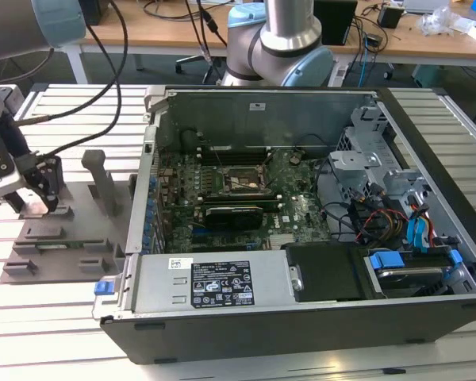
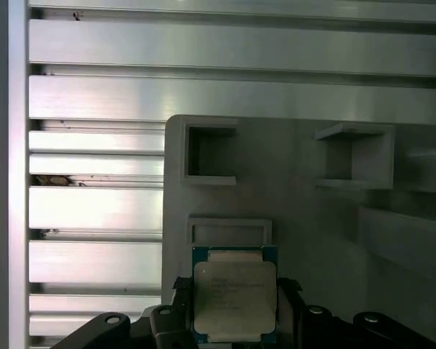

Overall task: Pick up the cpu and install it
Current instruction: 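Pick up the cpu and move it towards the insertion slot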

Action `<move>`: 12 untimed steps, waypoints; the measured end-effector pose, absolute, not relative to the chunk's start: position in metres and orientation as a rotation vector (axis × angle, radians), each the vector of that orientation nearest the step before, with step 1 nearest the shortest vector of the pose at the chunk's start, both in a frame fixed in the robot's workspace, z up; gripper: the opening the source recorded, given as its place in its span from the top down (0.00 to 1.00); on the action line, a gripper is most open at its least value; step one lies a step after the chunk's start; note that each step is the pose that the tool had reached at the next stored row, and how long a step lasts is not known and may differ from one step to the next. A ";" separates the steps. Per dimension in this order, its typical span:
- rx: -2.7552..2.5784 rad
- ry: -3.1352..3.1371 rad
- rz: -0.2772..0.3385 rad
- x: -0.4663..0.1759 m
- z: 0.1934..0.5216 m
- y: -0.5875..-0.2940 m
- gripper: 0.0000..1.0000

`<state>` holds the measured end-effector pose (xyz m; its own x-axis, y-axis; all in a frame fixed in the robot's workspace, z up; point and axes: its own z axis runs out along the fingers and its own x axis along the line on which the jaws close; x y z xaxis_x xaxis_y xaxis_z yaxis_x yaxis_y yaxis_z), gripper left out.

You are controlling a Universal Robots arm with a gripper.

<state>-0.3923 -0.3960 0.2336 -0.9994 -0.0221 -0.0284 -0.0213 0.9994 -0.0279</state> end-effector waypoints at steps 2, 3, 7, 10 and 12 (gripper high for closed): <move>-0.034 3.112 -0.043 -0.392 0.237 -0.396 0.45; -0.034 3.112 -0.043 -0.392 0.240 -0.396 0.45; -0.034 3.112 -0.043 -0.392 0.246 -0.396 0.45; -0.034 3.112 -0.043 -0.392 0.253 -0.396 0.45; -0.034 3.112 -0.043 -0.392 0.256 -0.396 0.45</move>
